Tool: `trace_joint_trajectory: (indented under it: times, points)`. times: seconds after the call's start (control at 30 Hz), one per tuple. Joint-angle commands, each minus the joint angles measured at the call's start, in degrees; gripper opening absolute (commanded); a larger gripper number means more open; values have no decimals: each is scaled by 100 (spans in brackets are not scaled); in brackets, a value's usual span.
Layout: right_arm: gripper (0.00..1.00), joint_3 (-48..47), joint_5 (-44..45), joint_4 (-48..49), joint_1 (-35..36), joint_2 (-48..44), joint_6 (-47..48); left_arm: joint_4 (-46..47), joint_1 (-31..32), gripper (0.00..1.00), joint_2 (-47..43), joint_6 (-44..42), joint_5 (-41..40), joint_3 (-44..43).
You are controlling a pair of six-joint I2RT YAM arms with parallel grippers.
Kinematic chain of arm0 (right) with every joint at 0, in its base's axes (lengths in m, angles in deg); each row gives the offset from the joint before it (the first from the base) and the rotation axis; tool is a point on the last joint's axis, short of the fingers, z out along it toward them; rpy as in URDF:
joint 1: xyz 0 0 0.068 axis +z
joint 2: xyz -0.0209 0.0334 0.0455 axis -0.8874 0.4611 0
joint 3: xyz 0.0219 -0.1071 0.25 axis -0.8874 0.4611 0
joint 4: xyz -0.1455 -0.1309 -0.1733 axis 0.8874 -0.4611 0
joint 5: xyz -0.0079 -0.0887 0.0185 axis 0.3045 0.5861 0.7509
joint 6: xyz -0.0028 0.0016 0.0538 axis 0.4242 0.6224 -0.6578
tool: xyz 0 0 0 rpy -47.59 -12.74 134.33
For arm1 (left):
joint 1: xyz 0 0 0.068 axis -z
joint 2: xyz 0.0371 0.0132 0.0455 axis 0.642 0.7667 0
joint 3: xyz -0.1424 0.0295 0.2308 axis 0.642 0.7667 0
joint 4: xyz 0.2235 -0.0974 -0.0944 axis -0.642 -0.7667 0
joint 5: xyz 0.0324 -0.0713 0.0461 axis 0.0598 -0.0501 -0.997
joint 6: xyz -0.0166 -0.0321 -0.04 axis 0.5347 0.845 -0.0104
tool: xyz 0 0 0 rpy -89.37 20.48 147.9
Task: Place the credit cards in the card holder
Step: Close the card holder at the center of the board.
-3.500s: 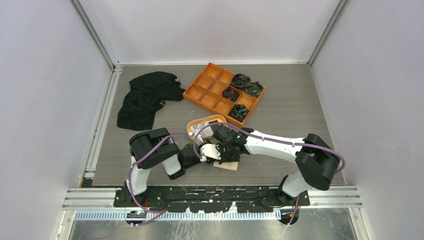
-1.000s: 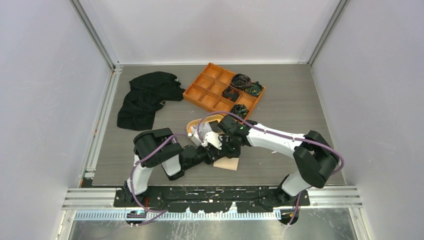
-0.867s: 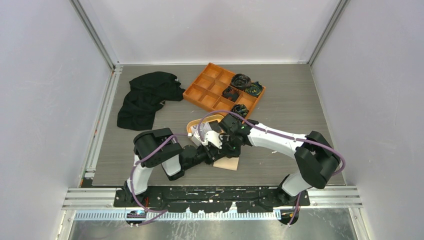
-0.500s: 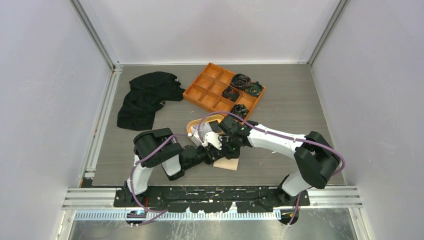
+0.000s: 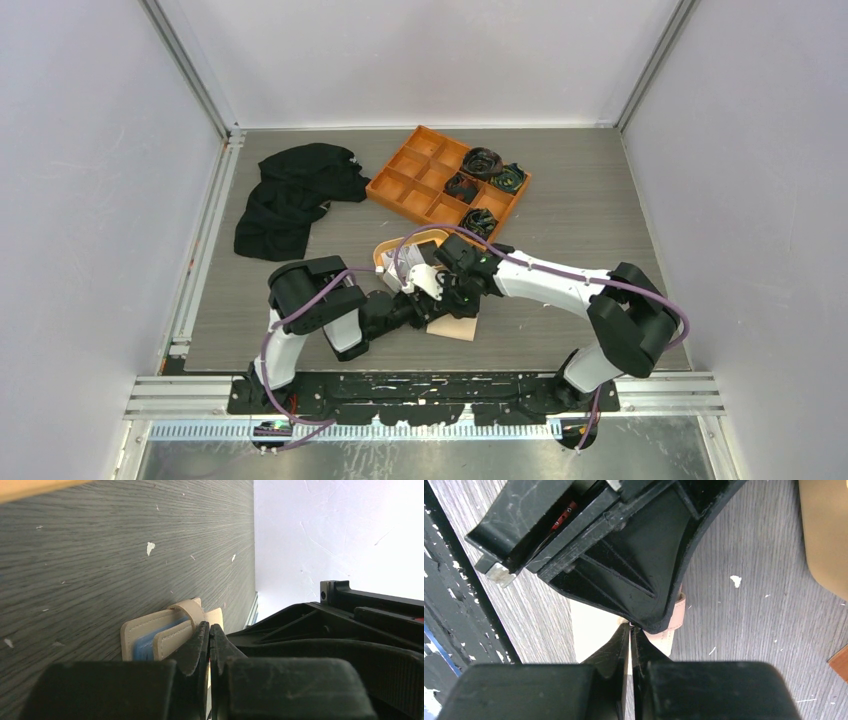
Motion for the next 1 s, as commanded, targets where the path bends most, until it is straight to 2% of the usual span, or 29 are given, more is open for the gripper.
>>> trace_joint_trajectory:
  times: [0.0, 0.17, 0.43, 0.67, 0.97]
  points:
    - [10, -12, 292, 825, 37, 100, -139, -358, 125, 2, 227, -255, 117, 28]
    - [8, -28, 260, 810, 15, 17, -230, -354, 127, 1, 230, -264, 49, 94]
    - [8, 64, -298, 613, -287, -494, -216, -360, 126, 1, 282, -273, 17, 89]
    - [2, 133, -234, 824, -187, -336, -436, -360, 117, 0, 244, -273, -3, 112]
    - [1, 183, -218, 775, -99, -222, -397, -354, 111, 0, 233, -268, 12, 115]
